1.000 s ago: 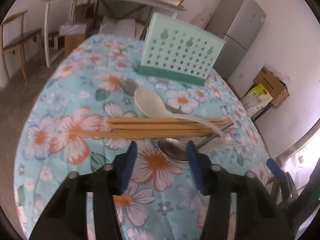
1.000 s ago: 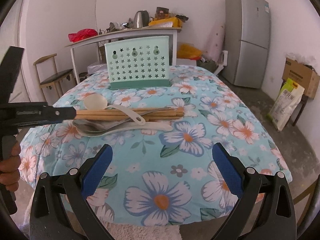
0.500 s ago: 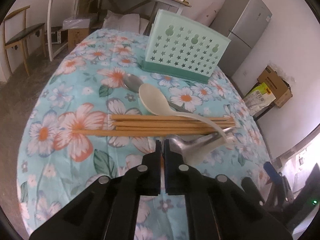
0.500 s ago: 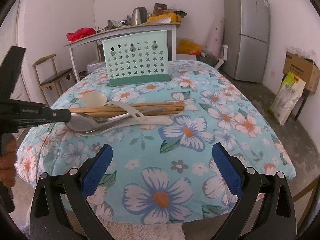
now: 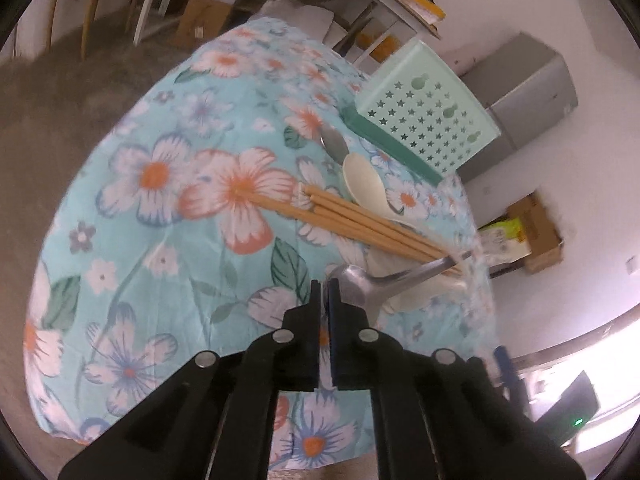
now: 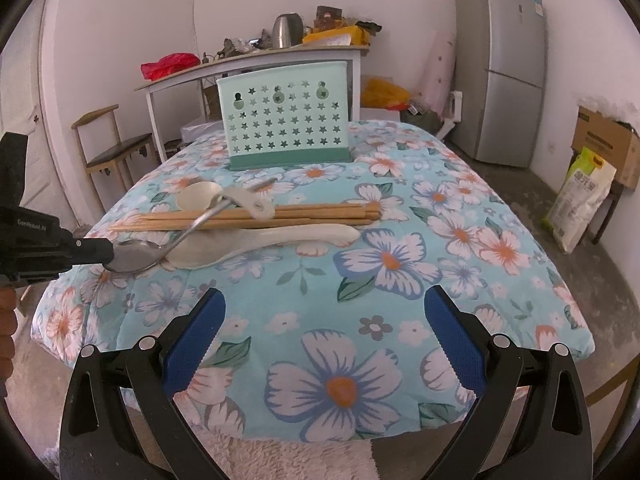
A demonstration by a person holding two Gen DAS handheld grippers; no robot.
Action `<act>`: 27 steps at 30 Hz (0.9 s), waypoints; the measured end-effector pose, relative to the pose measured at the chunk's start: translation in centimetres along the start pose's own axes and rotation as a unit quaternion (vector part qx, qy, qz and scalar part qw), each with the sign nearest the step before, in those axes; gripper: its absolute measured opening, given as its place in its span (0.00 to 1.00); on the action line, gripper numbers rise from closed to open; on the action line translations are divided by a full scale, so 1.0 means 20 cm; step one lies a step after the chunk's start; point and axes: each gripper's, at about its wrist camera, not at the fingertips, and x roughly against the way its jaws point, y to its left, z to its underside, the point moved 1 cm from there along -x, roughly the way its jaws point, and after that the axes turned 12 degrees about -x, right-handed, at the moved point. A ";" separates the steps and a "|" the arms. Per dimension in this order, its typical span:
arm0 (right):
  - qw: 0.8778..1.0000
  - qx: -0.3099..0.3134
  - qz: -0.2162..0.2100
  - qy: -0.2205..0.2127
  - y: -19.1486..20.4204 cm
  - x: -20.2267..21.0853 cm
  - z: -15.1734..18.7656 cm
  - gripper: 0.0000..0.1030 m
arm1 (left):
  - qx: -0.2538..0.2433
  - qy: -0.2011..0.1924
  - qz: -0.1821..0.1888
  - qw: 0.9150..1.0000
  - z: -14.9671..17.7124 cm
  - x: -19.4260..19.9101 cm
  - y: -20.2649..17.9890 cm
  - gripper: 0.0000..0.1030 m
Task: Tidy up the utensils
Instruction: 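Close the left tool on the metal spoon handle and lift it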
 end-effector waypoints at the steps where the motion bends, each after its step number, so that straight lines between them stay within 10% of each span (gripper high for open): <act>1: 1.000 -0.002 0.000 0.001 0.00 0.00 0.00 0.92 | 0.009 0.001 0.005 1.000 0.00 0.00 0.01 0.11; 5: 1.000 -0.007 -0.002 0.008 -0.01 -0.01 0.01 0.92 | 0.043 0.005 0.031 0.999 0.03 0.00 0.05 0.26; 18: 1.000 -0.009 -0.005 0.015 -0.01 -0.03 0.01 0.92 | 0.016 -0.002 0.008 1.000 0.04 -0.05 -0.01 0.26; 27: 1.000 -0.008 -0.002 0.014 -0.01 -0.03 0.01 0.92 | -0.001 -0.021 0.002 1.000 0.04 -0.04 -0.02 0.06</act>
